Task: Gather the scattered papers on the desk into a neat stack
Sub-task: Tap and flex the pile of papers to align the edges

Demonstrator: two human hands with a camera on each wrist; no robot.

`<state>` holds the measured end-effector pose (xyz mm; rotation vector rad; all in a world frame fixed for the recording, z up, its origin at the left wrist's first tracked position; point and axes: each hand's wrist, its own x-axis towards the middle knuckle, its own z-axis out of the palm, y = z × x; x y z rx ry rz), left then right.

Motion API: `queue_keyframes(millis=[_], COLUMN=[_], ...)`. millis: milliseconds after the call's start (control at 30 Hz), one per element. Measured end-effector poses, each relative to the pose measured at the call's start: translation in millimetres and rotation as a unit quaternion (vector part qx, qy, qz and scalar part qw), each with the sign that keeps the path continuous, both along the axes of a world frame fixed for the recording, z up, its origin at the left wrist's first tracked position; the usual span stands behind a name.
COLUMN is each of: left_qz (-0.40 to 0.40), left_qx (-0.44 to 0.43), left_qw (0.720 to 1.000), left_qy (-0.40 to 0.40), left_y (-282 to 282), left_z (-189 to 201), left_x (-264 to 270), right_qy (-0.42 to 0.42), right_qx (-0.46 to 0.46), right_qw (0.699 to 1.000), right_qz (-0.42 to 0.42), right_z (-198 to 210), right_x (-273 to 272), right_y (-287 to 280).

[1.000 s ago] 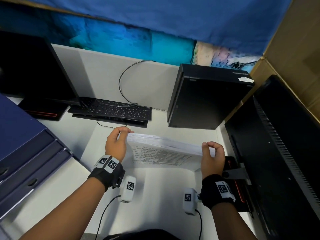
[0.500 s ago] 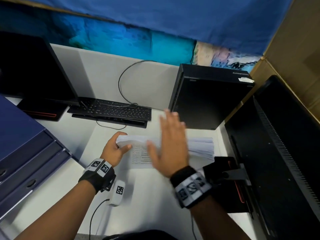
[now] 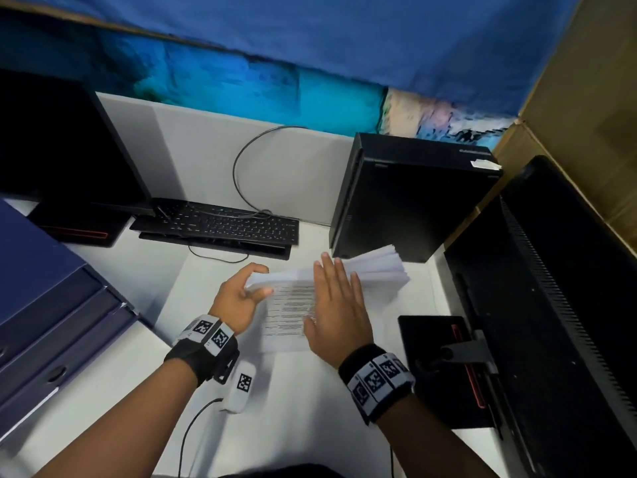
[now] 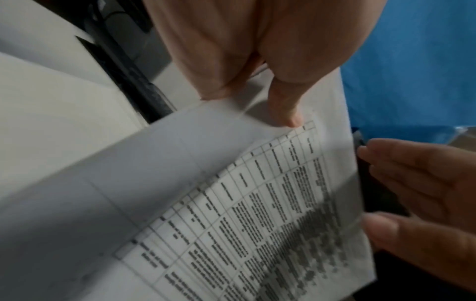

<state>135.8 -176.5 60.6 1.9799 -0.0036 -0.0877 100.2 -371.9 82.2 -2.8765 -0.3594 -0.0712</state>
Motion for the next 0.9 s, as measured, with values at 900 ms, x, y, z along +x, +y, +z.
queue_keyframes(millis=[900], left_qz=[0.003], left_qx=[-0.274], left_qw=[0.961], left_qy=[0.024], left_y=[-5.7], left_z=[65.4], left_x=[25.3], right_qy=[-0.017], right_qx=[0.563], right_qw=[0.818], right_qz=[-0.112], right_z=[58.4], right_x=[8.7], right_y=[-66.0])
